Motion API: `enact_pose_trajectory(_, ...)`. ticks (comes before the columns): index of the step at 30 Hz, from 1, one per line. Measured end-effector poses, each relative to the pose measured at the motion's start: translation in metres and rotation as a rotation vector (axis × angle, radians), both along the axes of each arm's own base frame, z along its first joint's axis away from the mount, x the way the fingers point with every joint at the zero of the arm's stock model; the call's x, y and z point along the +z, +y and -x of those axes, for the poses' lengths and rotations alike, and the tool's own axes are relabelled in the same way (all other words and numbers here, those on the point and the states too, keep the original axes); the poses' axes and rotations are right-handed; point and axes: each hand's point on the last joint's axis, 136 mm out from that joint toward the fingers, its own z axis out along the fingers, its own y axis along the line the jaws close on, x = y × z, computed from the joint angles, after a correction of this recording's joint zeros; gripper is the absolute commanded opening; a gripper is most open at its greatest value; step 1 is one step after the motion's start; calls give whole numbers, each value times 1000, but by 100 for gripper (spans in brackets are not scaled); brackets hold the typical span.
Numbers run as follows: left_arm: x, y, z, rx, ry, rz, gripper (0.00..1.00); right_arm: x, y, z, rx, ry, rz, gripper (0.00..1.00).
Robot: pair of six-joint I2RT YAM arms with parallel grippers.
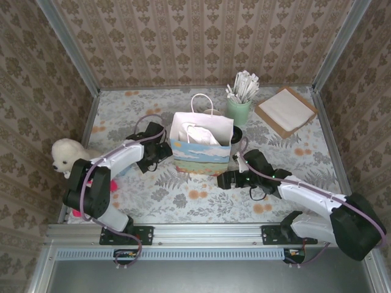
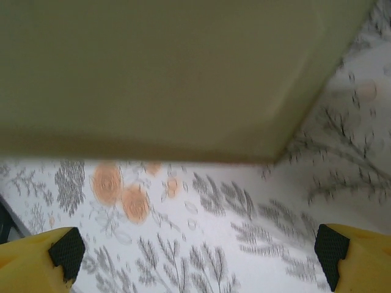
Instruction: Pack the takeout coffee
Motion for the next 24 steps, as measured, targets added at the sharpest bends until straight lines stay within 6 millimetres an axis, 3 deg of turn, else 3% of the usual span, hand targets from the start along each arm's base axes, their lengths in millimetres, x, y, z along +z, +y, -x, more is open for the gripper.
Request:
enact_pose_trajectory(6,-5,-20,-3,-42,17,0,100,5,1,-32,-56,-117,6,100)
enact_pose_trajectory(13,-9,-30,-16,-46,22,3,100,12,-7,-59,-102,-175,11,100)
enact_pose_trajectory(20,-5,-32,-22,-46,4,1,100,22,-10,-80,-87,-207,3,100)
enact_pose_trajectory(24,1,-26,-23,-35,-12,-15,100,29,-11,-80,-56,-223,2,100)
